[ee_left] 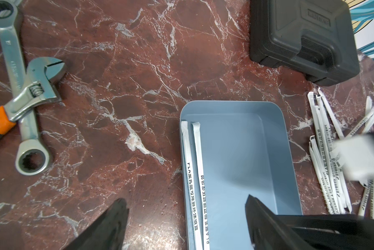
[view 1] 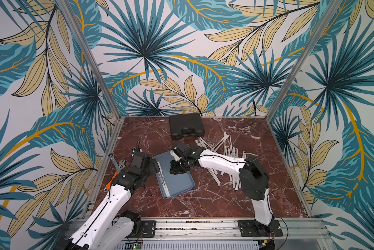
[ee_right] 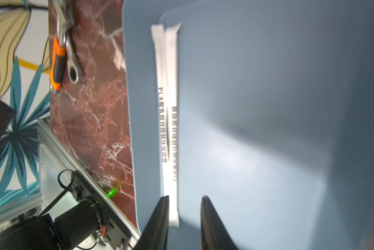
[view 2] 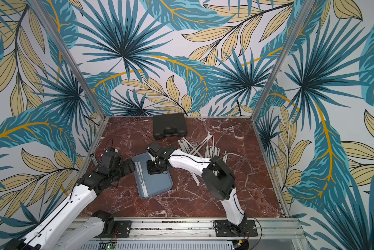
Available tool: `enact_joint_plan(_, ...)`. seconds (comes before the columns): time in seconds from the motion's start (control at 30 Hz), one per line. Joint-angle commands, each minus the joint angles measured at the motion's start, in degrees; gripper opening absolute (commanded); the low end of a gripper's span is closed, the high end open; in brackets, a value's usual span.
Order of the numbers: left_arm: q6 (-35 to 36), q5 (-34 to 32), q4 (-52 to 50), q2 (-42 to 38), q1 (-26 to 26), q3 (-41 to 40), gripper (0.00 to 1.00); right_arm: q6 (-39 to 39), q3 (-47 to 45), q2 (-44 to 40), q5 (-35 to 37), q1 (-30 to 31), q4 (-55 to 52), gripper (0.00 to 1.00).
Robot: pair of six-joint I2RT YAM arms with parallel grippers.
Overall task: Put the straws into the storage box
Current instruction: Pick up the straw from the center of the board.
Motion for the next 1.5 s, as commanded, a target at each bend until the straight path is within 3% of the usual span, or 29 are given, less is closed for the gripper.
enact_joint_plan(0.0,0.4,-5.2,-2.0,3.5,-7.1,5.0,0.89,-3.2,-7.0,-4.0,15.3,-3.5,-6.8,0.27)
enact_joint_plan(0.17,-2.8,-6.0,0.1,11.4,-16.4,7.3,0.9,-9.7,-8.1,-2.5,27.1,-5.6,-11.3,0.28)
enact_joint_plan(0.37,-4.6,-4.1,3.2,14.2,-19.0,6.9,0.9,-11.6,-6.6,3.3,32.2,-7.3,-12.5,0.31)
enact_joint_plan(0.57,-5.0,-3.9,4.3,14.2,-19.0,5.9,0.9,-9.8,-5.5,7.1,28.0,-7.5,-13.0,0.32)
enact_joint_plan(0.8,-3.9,-7.6,3.5,13.4,-18.7,6.1,0.91,-7.2,-5.4,2.6,18.9,-4.6,-11.7,0.15)
enact_joint_plan(0.93,-3.3,-8.1,4.1,11.5,-17.4,5.0,0.91,-5.9,-5.9,0.3,16.3,-5.2,-11.2,0.33)
enact_joint_plan(1.13,-3.3,-6.6,4.0,9.4,-15.0,3.0,0.91,-6.8,-5.5,4.1,18.1,-5.4,-12.2,0.33)
enact_joint_plan(1.47,-1.9,-6.4,2.7,5.1,-10.7,0.2,0.91,-9.9,-5.9,4.9,19.7,-5.2,-10.5,0.13)
